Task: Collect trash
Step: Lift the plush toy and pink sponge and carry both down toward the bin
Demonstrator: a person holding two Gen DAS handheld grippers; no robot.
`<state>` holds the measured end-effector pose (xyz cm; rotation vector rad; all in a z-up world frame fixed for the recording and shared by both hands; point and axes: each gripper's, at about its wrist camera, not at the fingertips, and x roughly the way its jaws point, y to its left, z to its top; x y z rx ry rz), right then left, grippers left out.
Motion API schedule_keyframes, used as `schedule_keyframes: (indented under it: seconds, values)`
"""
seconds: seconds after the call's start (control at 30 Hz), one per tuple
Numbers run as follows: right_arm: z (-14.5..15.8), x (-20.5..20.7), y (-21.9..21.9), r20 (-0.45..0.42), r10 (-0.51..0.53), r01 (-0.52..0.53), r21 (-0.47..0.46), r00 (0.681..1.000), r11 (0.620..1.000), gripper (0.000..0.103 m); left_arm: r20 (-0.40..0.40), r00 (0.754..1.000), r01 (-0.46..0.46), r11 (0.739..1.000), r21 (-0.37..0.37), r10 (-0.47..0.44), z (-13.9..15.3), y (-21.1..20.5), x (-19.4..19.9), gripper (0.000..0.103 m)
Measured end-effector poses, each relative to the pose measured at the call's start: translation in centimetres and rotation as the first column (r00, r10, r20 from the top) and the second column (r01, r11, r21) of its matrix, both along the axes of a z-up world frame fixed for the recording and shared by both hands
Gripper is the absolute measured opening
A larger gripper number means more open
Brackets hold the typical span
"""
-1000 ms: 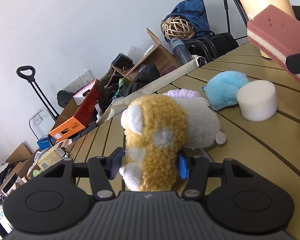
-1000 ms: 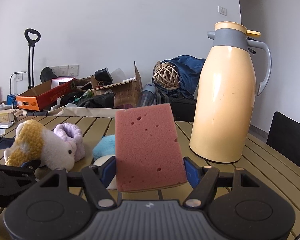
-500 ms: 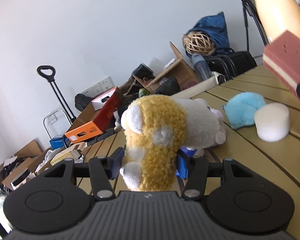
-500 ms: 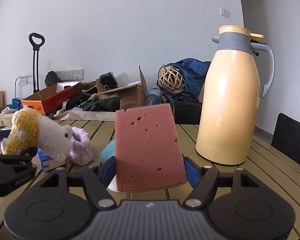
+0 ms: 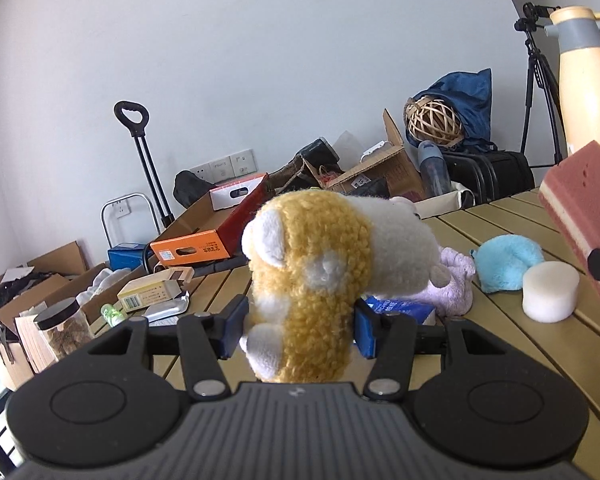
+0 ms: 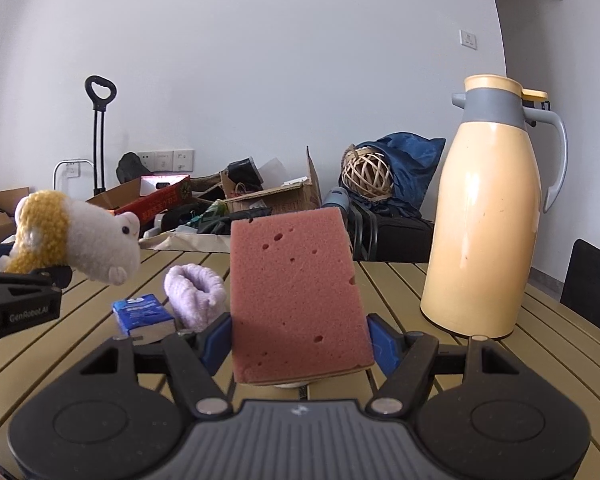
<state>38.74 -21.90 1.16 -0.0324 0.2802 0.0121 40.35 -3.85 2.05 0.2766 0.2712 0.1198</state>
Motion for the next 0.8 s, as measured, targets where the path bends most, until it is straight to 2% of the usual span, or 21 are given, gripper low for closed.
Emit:
schedule_keyframes:
  seconds: [0.2, 0.5, 0.8]
  values:
    - [0.1, -1.9, 1.5, 0.016, 0.019, -0.019, -0.015, 1.0, 1.0, 0.069, 0.002, 1.0, -0.011, 0.999, -0.035, 0.011, 0.5, 0.9, -1.9, 0.055]
    - [-0.4, -4.8, 2.6, -0.024, 0.044, -0.044, -0.002, 0.999, 0.999, 0.069, 0.032, 0.999, -0.022, 0.998, -0.063, 0.024, 1.4, 2.1, -5.3, 0.055]
    - [-0.1, -8.3, 2.9, -0.054, 0.05, -0.05, 0.006, 0.997, 0.999, 0.069, 0.011, 0.999, -0.041, 0.988, -0.149, 0.043, 1.3, 3.6, -9.8, 0.055]
